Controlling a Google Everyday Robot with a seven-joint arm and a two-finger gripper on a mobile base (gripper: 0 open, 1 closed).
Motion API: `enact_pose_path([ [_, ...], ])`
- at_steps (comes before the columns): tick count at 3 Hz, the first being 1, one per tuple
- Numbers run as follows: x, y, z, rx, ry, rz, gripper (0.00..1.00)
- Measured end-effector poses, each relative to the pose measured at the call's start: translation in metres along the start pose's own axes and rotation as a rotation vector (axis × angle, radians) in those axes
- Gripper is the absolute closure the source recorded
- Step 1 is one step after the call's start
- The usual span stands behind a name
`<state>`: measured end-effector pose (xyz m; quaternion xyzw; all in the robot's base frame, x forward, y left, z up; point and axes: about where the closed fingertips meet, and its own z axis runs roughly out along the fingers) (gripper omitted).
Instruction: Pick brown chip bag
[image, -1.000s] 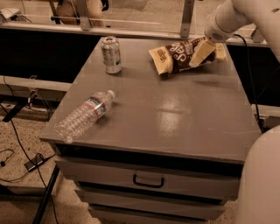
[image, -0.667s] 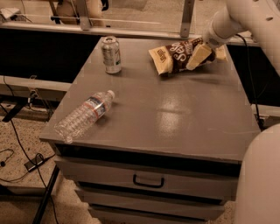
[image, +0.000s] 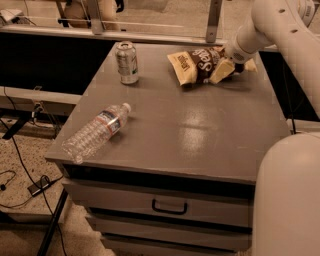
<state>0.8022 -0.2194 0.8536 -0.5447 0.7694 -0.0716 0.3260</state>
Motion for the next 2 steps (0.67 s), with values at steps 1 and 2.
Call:
enact_pose_path([
  [1,-0.0022,-0.0024,-0.0040,0.000,0.000,0.000,0.62],
  [2,-0.0022,-0.0024,-0.0041,0.000,-0.001,0.000,0.88],
])
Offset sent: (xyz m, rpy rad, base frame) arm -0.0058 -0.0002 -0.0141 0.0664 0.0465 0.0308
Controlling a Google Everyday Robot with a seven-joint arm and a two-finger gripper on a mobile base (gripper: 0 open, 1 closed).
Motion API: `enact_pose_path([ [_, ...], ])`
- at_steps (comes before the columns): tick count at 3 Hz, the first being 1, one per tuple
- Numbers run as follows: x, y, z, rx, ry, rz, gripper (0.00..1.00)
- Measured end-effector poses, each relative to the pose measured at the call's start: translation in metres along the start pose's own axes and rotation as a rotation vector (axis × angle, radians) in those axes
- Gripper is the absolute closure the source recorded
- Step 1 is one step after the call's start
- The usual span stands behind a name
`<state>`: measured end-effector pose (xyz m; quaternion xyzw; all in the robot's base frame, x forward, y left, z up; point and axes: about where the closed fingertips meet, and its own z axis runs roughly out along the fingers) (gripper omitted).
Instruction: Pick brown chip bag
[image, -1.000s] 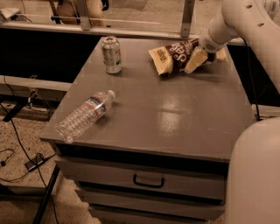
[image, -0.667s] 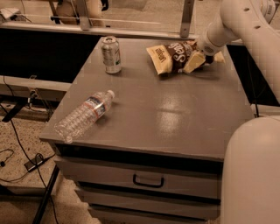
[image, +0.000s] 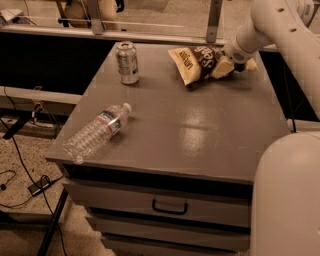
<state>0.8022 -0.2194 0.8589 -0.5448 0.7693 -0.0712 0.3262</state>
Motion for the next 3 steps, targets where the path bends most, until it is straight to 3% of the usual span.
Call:
enact_pose_path([
  [1,-0.005,-0.001,-0.013,0.002,-0.061,0.000,1.00],
  [3,-0.019,-0.015,-0.077,0.121,-0.161,-0.022,1.00],
])
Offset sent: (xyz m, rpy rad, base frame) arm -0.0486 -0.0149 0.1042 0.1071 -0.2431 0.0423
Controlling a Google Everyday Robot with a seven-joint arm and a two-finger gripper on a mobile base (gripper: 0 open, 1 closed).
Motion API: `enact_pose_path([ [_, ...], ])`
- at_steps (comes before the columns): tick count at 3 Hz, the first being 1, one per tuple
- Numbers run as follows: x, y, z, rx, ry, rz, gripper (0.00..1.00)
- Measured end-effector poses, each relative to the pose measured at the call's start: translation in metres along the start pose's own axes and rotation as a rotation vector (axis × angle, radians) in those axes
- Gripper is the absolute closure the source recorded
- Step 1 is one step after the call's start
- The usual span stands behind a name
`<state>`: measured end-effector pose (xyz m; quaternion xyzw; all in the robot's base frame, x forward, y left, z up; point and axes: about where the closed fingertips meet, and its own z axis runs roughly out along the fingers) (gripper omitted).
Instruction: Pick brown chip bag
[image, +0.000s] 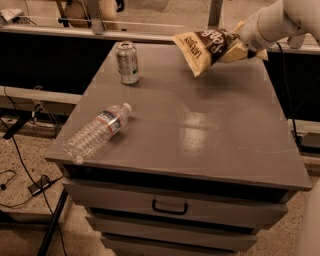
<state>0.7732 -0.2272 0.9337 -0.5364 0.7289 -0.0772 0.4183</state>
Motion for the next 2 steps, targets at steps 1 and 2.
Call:
enact_pose_path([
  [1,-0.0106,-0.0162,-0.0101,0.051,-0.032,-0.005,1.00],
  [2,-0.0106,-0.0162,-0.0099,0.051,-0.032,-0.005,1.00],
])
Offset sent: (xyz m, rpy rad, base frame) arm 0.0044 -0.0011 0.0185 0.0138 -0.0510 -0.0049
